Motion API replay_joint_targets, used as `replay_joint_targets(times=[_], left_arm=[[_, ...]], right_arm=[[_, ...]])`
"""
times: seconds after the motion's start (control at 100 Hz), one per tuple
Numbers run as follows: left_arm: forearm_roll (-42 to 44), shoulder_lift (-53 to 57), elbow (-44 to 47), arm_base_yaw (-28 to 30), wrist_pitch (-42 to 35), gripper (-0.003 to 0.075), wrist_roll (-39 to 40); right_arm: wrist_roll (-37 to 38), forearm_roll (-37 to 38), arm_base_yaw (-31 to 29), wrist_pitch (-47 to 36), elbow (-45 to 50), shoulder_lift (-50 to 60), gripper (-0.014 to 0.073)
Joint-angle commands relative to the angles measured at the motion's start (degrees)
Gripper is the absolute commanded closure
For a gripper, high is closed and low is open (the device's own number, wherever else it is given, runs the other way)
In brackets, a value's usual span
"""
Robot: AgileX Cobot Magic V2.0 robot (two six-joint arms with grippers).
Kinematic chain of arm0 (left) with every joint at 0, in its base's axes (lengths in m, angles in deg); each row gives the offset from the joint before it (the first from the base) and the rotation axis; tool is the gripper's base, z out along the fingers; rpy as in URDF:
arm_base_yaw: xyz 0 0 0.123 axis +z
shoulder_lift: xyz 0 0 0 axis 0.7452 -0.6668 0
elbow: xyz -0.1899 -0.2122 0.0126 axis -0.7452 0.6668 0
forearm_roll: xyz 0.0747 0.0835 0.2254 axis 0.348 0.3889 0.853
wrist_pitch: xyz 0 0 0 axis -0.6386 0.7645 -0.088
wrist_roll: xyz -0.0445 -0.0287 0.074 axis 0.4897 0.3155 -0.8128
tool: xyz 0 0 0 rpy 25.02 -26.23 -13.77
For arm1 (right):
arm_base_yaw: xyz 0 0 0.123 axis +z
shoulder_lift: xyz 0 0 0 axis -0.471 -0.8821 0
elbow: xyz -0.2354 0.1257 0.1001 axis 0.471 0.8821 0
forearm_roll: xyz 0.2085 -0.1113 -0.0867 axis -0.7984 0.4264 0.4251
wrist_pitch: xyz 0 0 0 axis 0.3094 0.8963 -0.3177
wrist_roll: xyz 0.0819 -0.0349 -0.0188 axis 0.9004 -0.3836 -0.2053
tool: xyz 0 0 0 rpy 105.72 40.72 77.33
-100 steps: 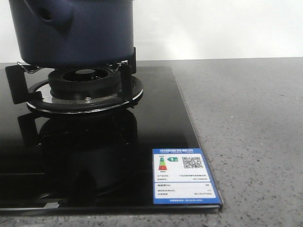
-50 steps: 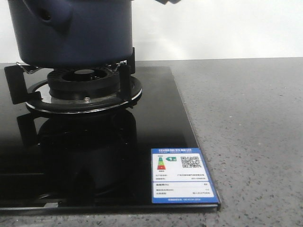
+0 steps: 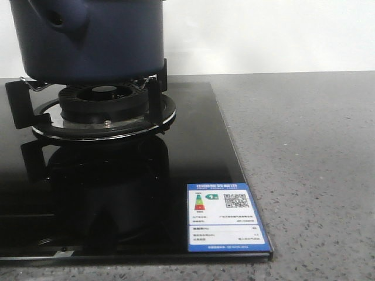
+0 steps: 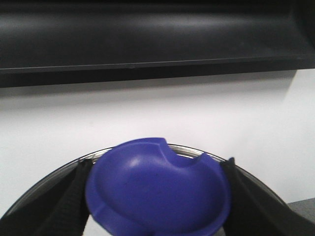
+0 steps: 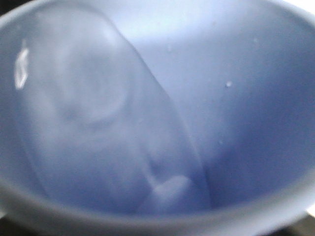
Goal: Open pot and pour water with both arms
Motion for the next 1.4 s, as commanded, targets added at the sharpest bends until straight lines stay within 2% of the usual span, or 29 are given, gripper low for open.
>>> replay_joint_targets(times=[0.0,0.41,1.01,1.39], left_arm=[[0.25,1.33,-2.08,-0.06,-6.37,0.0328,0.01],[0.25,1.33,-2.08,-0.06,-6.37,0.0328,0.01],[0.25,1.33,-2.08,-0.06,-6.37,0.0328,0.01],[0.25,1.33,-2.08,-0.06,-6.37,0.0328,0.01]], right_arm=[[-0.20,5.39,0.25,-4.52,-2.39,2.46,0.0246],[-0.20,20.98,3.93,-4.90,-2.39,-0.52,0.0246],[-0.20,40.38,3.98,-7.38,-2.39,-0.90,0.0246],[-0.20,46.26,3.98,-9.34,-2.39,-0.90,0.0246]])
